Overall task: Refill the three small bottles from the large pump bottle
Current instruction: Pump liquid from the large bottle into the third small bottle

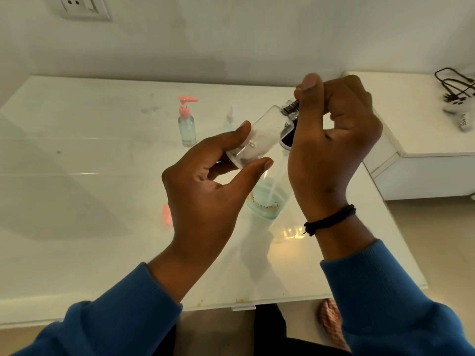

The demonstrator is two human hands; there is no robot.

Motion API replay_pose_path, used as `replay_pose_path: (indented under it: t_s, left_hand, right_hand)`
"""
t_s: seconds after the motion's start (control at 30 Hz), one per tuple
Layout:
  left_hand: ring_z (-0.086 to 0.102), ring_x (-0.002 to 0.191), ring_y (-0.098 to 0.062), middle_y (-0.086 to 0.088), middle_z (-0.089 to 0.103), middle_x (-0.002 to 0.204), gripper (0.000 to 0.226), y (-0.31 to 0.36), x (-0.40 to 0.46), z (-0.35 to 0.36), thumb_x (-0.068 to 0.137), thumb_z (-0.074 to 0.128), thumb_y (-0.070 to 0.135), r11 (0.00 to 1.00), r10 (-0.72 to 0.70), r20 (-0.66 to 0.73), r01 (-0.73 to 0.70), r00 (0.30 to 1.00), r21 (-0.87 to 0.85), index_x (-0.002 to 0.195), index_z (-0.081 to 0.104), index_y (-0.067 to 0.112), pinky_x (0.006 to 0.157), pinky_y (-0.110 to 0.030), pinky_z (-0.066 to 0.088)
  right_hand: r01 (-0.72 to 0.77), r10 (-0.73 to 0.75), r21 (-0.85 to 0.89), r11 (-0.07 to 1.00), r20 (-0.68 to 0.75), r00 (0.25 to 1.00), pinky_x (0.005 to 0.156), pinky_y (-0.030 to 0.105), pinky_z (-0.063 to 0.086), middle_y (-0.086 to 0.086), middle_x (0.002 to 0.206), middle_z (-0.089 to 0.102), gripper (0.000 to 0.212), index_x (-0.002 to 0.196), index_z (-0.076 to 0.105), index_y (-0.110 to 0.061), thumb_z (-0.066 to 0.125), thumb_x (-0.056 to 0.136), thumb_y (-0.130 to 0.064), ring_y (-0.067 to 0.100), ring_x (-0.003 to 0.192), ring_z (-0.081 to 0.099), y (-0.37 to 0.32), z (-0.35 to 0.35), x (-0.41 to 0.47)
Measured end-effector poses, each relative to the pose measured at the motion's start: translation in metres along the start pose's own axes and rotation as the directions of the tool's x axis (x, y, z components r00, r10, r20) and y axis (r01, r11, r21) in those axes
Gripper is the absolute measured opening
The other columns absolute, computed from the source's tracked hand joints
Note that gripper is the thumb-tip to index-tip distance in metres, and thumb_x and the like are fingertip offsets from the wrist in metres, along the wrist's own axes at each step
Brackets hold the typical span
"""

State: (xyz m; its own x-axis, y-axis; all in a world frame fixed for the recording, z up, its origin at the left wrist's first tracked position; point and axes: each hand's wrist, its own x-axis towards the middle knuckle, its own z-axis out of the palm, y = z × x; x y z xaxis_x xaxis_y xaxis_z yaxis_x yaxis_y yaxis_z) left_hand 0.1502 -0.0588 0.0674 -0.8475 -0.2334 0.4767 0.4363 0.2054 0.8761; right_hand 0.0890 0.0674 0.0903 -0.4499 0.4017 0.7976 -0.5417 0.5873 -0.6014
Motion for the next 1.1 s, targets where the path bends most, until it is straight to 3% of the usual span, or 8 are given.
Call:
replay_pose_path:
  t_s: [0.17, 0.3, 0.43, 0.5, 0.63, 0.77, 0.93, 1.1]
  left_hand:
    - [0.07, 0.109, -0.004, 0.007, 0.071, 0.12, 0.044, -0.0015, 0.0003, -0.0007, 0.081, 0.084, 0.018, 1.0, -0.009, 0.0, 0.009, 1.0, 0.007, 0.122, 0.068, 0.016, 0.087, -0.018, 0.057]
    - [0.068, 0.11, -0.001, 0.009, 0.069, 0.12, 0.044, -0.0001, -0.0001, -0.0003, 0.081, 0.084, 0.017, 1.0, 0.003, 0.002, -0.003, 1.0, 0.009, 0.121, 0.067, 0.016, 0.087, -0.016, 0.056]
    - [0.069, 0.11, -0.003, 0.009, 0.07, 0.119, 0.044, -0.0013, -0.0004, -0.0006, 0.081, 0.085, 0.016, 1.0, 0.002, 0.01, -0.002, 1.0, 0.016, 0.122, 0.069, 0.013, 0.087, -0.018, 0.057]
    - [0.069, 0.109, -0.003, 0.008, 0.07, 0.12, 0.046, -0.0018, -0.0003, -0.0005, 0.081, 0.085, 0.017, 1.0, -0.001, 0.011, 0.001, 1.0, 0.024, 0.123, 0.069, 0.013, 0.087, -0.018, 0.057]
    - [0.068, 0.11, 0.0, 0.01, 0.069, 0.12, 0.043, -0.0006, -0.0005, -0.0005, 0.081, 0.084, 0.016, 1.0, 0.0, 0.007, 0.0, 1.0, 0.003, 0.121, 0.067, 0.017, 0.087, -0.016, 0.056]
    - [0.07, 0.108, -0.003, 0.006, 0.071, 0.119, 0.045, -0.0015, 0.0003, -0.0005, 0.081, 0.085, 0.015, 1.0, 0.016, 0.008, -0.016, 1.0, 0.019, 0.123, 0.069, 0.011, 0.087, -0.019, 0.058]
    - [0.07, 0.109, -0.003, 0.006, 0.071, 0.119, 0.046, -0.0025, 0.0003, 0.0, 0.08, 0.086, 0.015, 1.0, 0.021, 0.002, -0.021, 1.0, 0.021, 0.122, 0.068, 0.012, 0.087, -0.018, 0.057]
    - [0.069, 0.108, -0.001, 0.01, 0.069, 0.117, 0.045, -0.0018, 0.0003, -0.0006, 0.08, 0.085, 0.016, 1.0, 0.022, 0.009, -0.023, 1.0, 0.022, 0.122, 0.069, 0.011, 0.087, -0.017, 0.057]
  right_hand:
    - [-0.022, 0.021, 0.036, 0.999, 0.028, 0.999, 0.066, 0.048, 0.045, -0.009, 0.073, 0.054, 0.033, 0.068, 0.065, -0.002, 0.061, 0.099, -0.012, 0.02, 0.068, 0.051, -0.0009, 0.0003, -0.0055]
    - [0.003, -0.003, 0.006, 1.0, 0.012, 1.0, 0.068, 0.044, 0.044, 0.001, 0.067, 0.056, 0.036, 0.066, 0.064, 0.001, 0.06, 0.099, -0.014, 0.022, 0.066, 0.049, -0.0019, -0.0007, -0.0005]
    - [-0.029, 0.028, 0.049, 0.998, 0.015, 0.999, 0.066, 0.046, 0.045, -0.009, 0.073, 0.053, 0.032, 0.07, 0.065, 0.0, 0.061, 0.099, -0.012, 0.012, 0.068, 0.049, -0.001, -0.0001, -0.0059]
    - [-0.037, 0.036, 0.046, 0.998, 0.03, 0.999, 0.065, 0.048, 0.045, -0.011, 0.073, 0.052, 0.032, 0.069, 0.065, -0.002, 0.061, 0.099, -0.012, 0.015, 0.067, 0.05, 0.0013, -0.0003, -0.0058]
    - [-0.008, 0.007, 0.021, 1.0, 0.039, 0.999, 0.067, 0.046, 0.044, 0.003, 0.068, 0.056, 0.036, 0.067, 0.064, 0.0, 0.06, 0.099, -0.015, 0.019, 0.066, 0.049, -0.0001, -0.0017, 0.0004]
    - [-0.029, 0.027, 0.052, 0.998, 0.032, 0.999, 0.065, 0.04, 0.044, -0.01, 0.073, 0.052, 0.033, 0.069, 0.064, 0.001, 0.061, 0.099, -0.011, 0.007, 0.068, 0.047, 0.0004, -0.0001, -0.0034]
    - [-0.004, 0.003, 0.035, 0.999, 0.03, 1.0, 0.067, 0.048, 0.045, 0.003, 0.069, 0.057, 0.036, 0.068, 0.064, 0.003, 0.06, 0.099, -0.014, 0.022, 0.066, 0.05, 0.0021, -0.0015, -0.0015]
    - [-0.016, 0.015, 0.052, 0.999, 0.011, 1.0, 0.065, 0.04, 0.045, -0.006, 0.073, 0.053, 0.032, 0.069, 0.064, 0.004, 0.061, 0.099, -0.009, 0.011, 0.067, 0.048, 0.001, 0.0005, -0.0052]
